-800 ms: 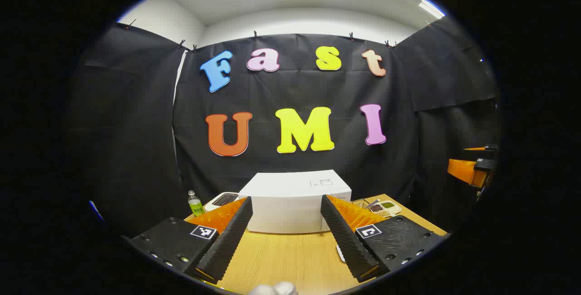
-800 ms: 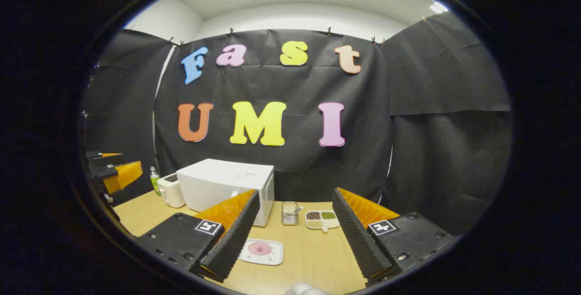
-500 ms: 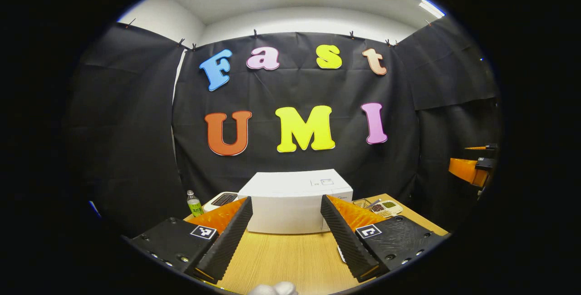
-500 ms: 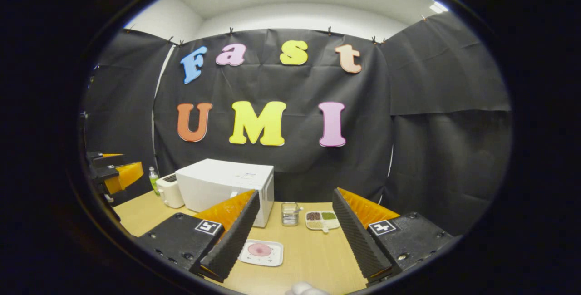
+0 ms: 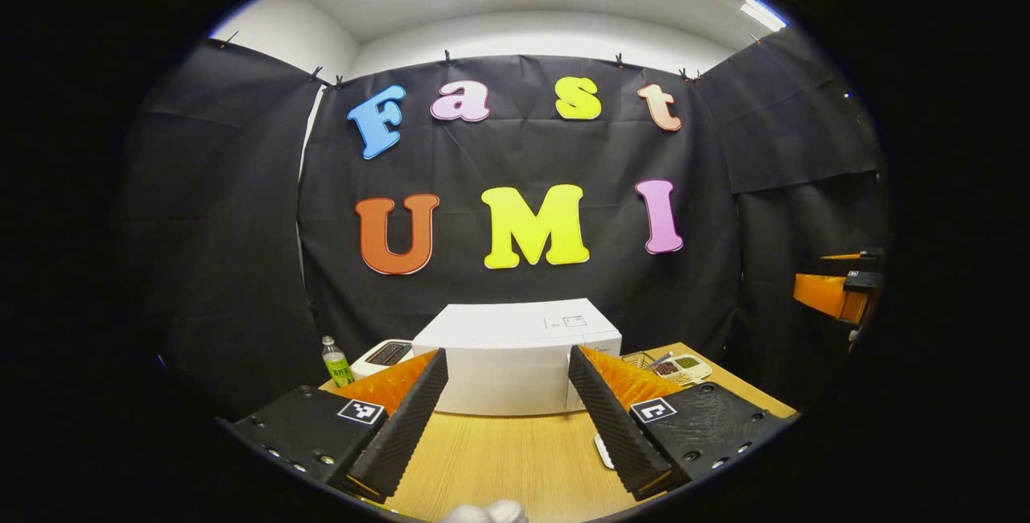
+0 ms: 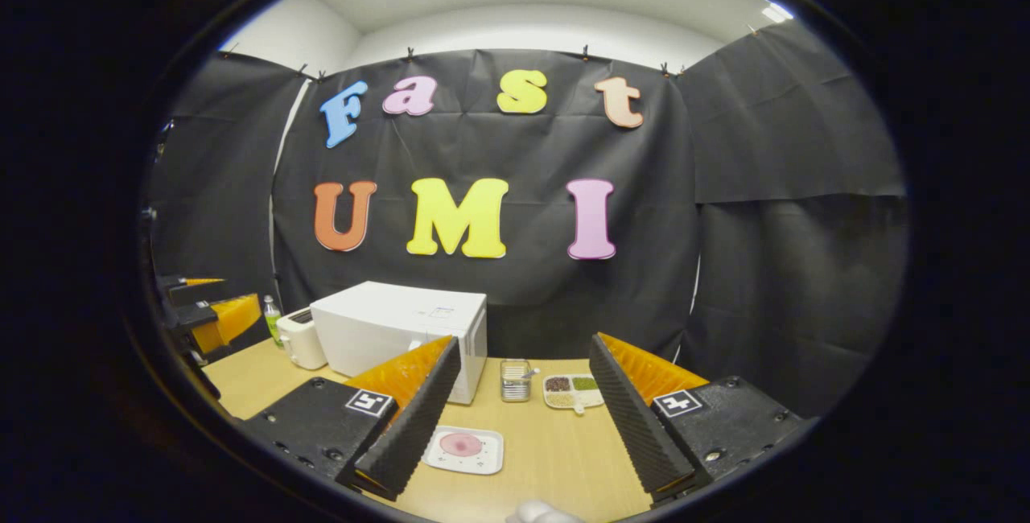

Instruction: Open the microwave oven with the left hand, put the food in, and close the microwave oven.

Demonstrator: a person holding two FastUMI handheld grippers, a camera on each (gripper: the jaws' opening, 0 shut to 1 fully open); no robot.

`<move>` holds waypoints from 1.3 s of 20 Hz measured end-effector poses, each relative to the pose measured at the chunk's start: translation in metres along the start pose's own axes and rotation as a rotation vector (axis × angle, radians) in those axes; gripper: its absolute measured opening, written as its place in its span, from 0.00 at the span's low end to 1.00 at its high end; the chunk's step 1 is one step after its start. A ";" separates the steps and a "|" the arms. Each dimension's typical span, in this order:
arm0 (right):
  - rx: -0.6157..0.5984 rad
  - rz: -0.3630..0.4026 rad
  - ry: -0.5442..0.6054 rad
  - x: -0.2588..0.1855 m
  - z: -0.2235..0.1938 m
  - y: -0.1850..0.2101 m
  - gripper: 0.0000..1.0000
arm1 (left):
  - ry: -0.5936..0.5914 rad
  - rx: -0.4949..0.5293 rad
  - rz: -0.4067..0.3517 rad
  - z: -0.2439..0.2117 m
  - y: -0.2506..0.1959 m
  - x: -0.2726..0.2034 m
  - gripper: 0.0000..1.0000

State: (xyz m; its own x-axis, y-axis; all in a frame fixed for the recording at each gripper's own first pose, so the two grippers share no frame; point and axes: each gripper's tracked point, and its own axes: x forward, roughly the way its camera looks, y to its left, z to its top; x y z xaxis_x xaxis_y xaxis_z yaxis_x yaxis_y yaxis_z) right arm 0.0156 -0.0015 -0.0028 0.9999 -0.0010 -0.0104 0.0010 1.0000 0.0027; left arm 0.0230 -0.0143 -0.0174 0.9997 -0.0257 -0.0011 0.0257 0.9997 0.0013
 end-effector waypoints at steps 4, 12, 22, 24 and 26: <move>-0.017 -0.029 0.012 -0.002 0.002 -0.014 0.96 | -0.013 0.009 -0.047 -0.024 -0.029 0.033 0.95; -0.047 -0.124 0.061 -0.003 0.009 -0.048 1.00 | 0.075 -0.007 -0.141 -0.107 -0.095 0.139 0.95; -0.125 -0.229 0.110 -0.014 0.007 -0.079 0.96 | 0.169 -0.008 -0.111 -0.183 -0.112 0.248 0.96; -0.138 -0.243 0.126 -0.018 0.002 -0.083 1.00 | 0.174 -0.013 -0.104 -0.188 -0.111 0.252 0.90; -0.140 -0.254 0.132 -0.021 0.002 -0.084 1.00 | 0.185 -0.025 -0.122 -0.192 -0.115 0.255 0.76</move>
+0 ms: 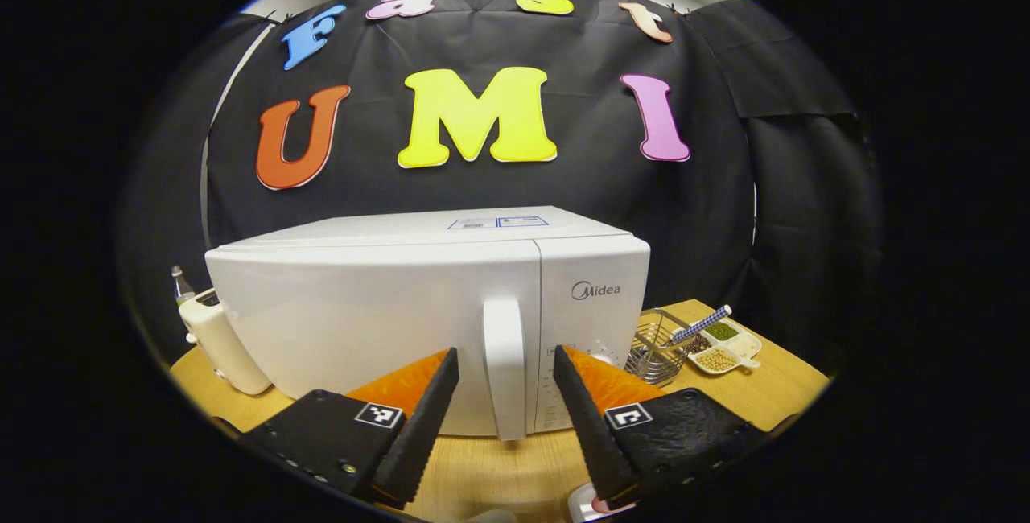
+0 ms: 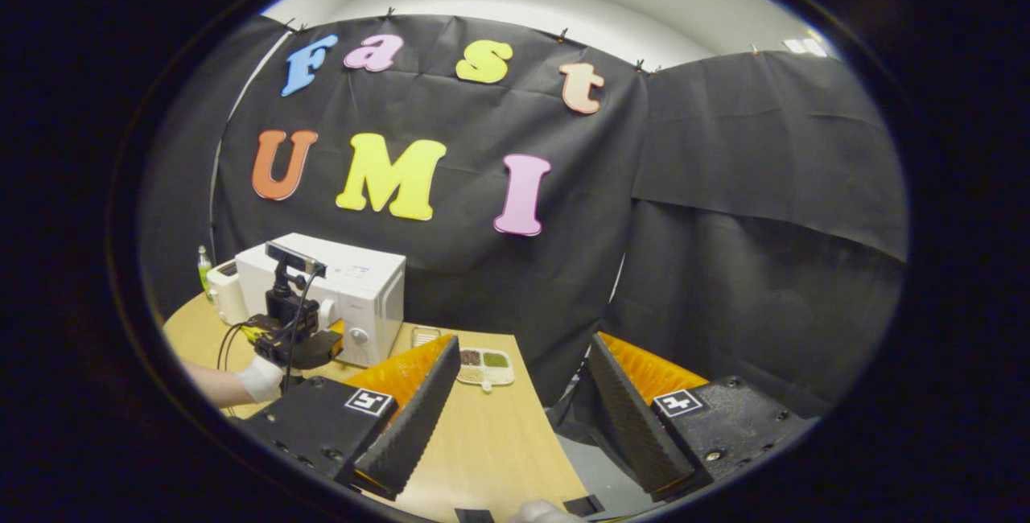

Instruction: Open the microwave oven with the left hand, put the food in, and close the microwave oven.

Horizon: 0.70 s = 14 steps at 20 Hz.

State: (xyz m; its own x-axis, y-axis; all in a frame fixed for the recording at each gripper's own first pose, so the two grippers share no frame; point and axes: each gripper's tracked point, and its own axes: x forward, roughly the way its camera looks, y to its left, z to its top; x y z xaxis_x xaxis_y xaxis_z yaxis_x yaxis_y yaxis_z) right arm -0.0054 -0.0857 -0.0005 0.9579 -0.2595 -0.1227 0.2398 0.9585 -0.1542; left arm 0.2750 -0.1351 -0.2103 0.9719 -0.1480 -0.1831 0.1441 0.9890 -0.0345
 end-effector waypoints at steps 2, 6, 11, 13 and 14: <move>0.009 -0.003 0.000 -0.002 0.001 0.001 0.96 | 0.015 -0.001 -0.012 -0.003 -0.002 0.002 0.43; 0.015 0.012 -0.008 -0.006 0.001 0.012 1.00 | 0.030 -0.012 -0.010 -0.008 0.001 0.009 0.26; 0.027 0.039 -0.002 -0.018 0.000 0.025 0.96 | 0.070 -0.005 -0.006 -0.016 0.004 0.006 0.12; 0.031 0.042 -0.003 -0.023 0.001 0.025 1.00 | 0.081 -0.016 -0.024 -0.015 0.002 0.004 0.12; 0.028 0.039 -0.008 -0.025 0.002 0.025 0.96 | 0.083 -0.019 -0.033 -0.015 0.002 0.003 0.12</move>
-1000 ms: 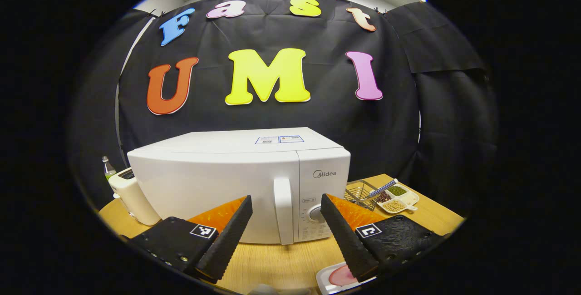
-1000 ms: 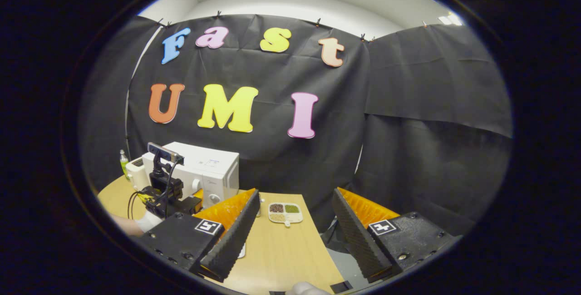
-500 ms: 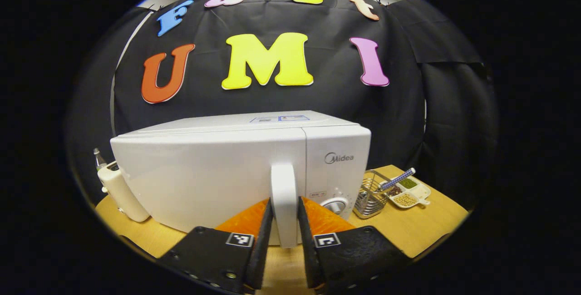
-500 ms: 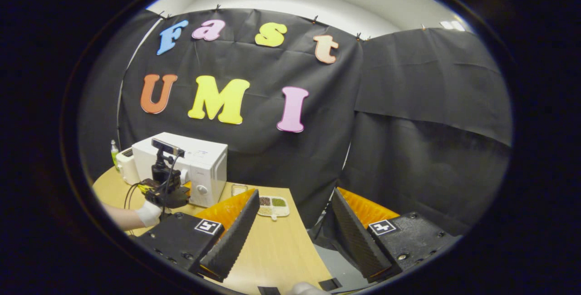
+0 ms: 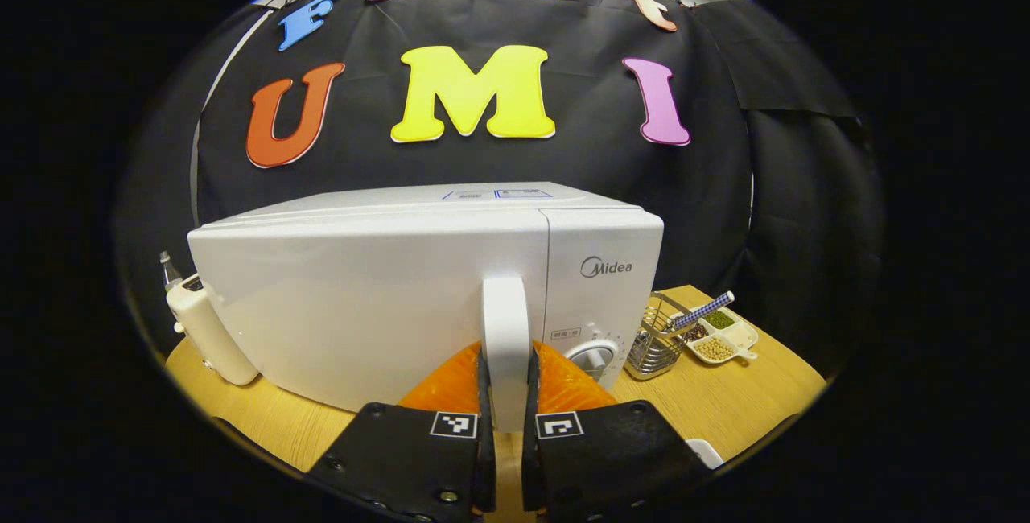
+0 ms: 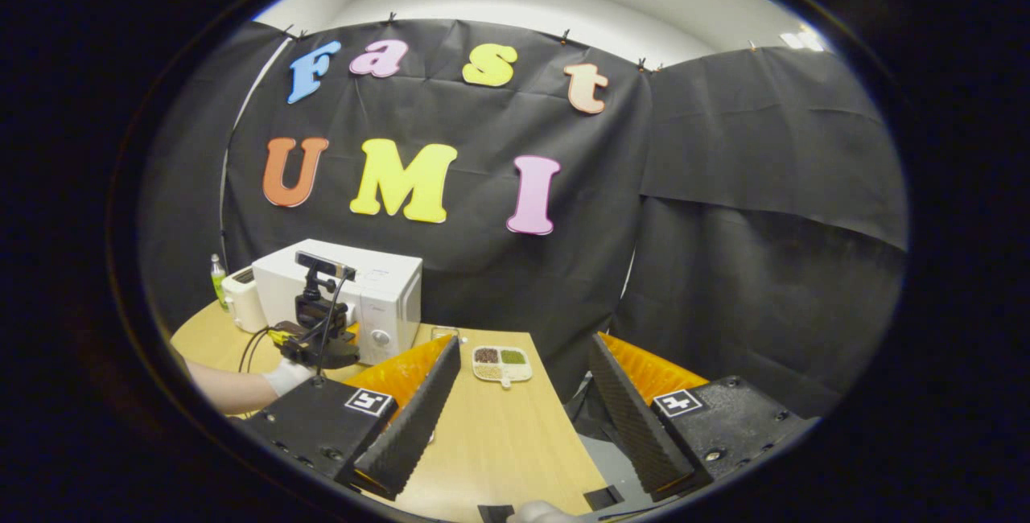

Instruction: Open the microwave oven with the left hand, put the food in, and close the microwave oven.

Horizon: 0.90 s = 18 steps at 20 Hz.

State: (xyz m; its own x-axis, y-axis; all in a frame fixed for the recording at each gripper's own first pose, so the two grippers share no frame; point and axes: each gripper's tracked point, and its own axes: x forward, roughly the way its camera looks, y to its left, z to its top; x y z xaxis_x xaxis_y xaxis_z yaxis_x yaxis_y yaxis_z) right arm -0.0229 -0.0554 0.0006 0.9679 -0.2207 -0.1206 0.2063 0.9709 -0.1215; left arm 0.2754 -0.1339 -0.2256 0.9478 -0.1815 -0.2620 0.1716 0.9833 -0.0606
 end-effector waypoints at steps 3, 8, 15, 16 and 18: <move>-0.004 -0.008 -0.016 -0.007 0.005 -0.005 0.96 | -0.012 0.007 -0.005 -0.009 0.002 -0.026 0.12; 0.013 0.039 -0.011 -0.011 0.000 0.012 1.00 | -0.015 0.003 -0.027 -0.022 0.015 -0.083 0.12; -0.034 0.169 -0.033 -0.023 0.000 0.059 1.00 | -0.017 0.041 0.065 -0.039 0.054 -0.149 0.17; -0.046 0.178 -0.039 -0.026 0.000 0.062 1.00 | -0.012 0.046 0.088 -0.041 0.061 -0.159 0.18; -0.052 0.194 -0.051 -0.030 0.001 0.066 1.00 | -0.024 0.040 0.135 -0.039 0.076 -0.174 0.29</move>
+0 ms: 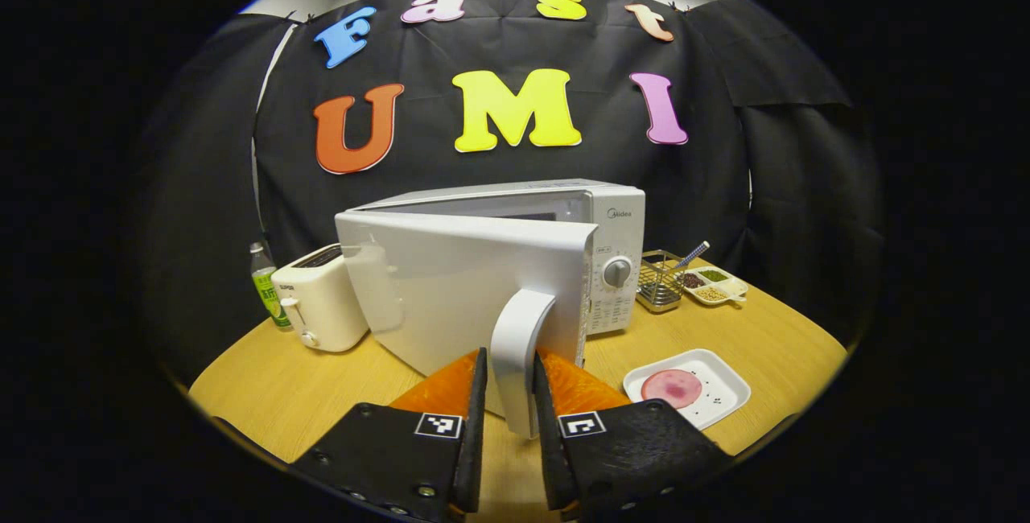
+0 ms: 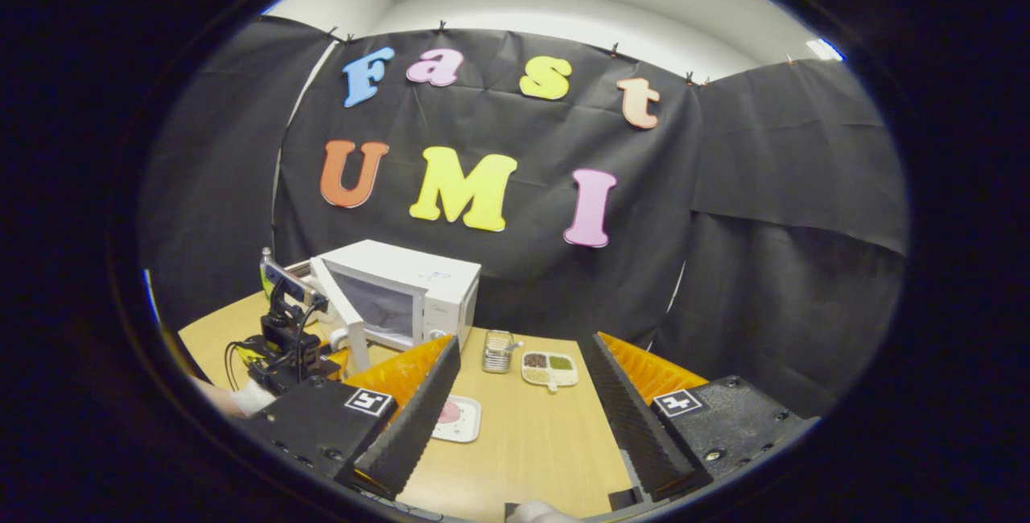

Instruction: Open the microwave oven with the left hand, put the food in, and close the microwave oven.

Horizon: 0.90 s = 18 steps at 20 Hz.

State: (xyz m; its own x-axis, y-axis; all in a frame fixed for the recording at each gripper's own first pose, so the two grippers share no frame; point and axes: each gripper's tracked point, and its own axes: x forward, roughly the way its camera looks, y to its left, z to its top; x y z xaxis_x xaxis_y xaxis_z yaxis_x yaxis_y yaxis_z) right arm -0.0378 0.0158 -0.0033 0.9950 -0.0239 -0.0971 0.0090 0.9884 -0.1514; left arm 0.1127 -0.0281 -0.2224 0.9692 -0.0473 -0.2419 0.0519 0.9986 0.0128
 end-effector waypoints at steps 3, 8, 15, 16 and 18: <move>0.006 0.022 0.011 -0.001 -0.007 0.007 1.00 | -0.013 -0.030 0.029 0.006 0.021 -0.012 0.57; 0.012 0.057 0.026 -0.004 -0.017 0.025 1.00 | -0.017 0.022 0.048 0.003 0.049 -0.037 0.94; 0.032 0.128 0.054 -0.003 -0.031 0.062 0.96 | -0.002 0.050 0.139 -0.010 0.111 -0.080 0.95; 0.028 0.139 0.058 -0.003 -0.034 0.066 1.00 | 0.004 0.049 0.155 -0.013 0.120 -0.084 0.95; 0.021 0.155 0.062 -0.003 -0.036 0.074 1.00 | 0.014 0.039 0.182 -0.018 0.139 -0.094 0.95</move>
State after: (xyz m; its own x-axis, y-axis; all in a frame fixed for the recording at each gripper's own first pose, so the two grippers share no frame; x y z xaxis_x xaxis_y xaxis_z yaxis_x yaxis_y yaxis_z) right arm -0.0436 0.0836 -0.0492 0.9766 0.1208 -0.1780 -0.1416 0.9839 -0.1092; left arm 0.0247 0.1154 -0.2150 0.9600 0.1348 -0.2454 -0.1147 0.9889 0.0948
